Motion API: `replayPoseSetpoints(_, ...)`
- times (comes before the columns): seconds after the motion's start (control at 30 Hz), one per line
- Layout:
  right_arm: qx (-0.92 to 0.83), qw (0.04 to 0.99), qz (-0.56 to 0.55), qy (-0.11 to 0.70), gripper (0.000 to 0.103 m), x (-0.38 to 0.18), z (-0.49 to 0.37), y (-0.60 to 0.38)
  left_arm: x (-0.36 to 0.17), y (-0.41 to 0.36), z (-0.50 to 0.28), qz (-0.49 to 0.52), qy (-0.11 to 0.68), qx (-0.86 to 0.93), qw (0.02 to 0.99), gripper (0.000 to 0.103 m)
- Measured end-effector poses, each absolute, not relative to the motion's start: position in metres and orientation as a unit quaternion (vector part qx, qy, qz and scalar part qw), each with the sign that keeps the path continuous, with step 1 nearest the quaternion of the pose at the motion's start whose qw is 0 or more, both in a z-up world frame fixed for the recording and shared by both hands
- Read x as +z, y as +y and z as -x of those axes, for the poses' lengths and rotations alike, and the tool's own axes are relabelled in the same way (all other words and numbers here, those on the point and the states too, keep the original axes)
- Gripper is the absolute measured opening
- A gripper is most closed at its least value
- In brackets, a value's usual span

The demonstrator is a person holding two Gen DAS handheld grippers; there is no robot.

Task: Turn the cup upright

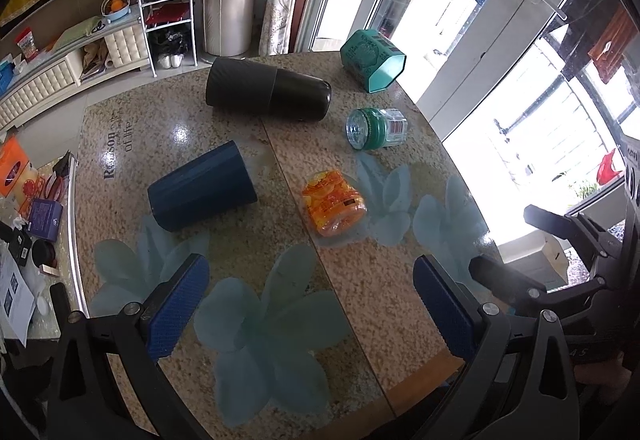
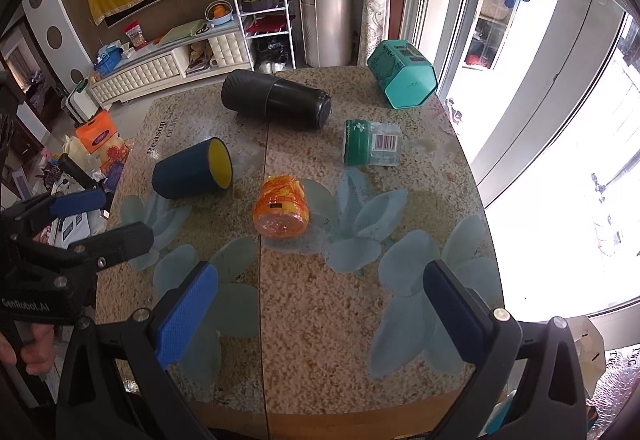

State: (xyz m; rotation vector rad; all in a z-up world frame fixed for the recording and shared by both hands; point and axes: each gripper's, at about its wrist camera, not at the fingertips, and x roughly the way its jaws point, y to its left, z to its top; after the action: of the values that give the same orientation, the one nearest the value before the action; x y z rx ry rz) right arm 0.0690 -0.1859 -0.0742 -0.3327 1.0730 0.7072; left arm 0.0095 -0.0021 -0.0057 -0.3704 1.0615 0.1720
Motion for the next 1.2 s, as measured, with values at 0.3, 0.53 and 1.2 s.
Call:
replayPoseSetpoints(0.3,0.335,0.767,0.148,0.527,0.103,-0.091,-0.09,-0.2,-0.014,-0.003,-0.051,0.205,0.544,0.079,0.809,0.102)
replayPoseSetpoints(0.53,0.331,0.749,0.13,0.559,0.103,-0.104,-0.126,-0.225,-0.043,-0.017,-0.101,0.218,0.597,0.09,0.767,0.102)
replayPoseSetpoints(1.2,0.338,0.699,0.111,0.62,0.103,-0.15,-0.217,-0.261,-0.164,-0.017,-0.174,0.267,0.707,0.169,0.633,0.102)
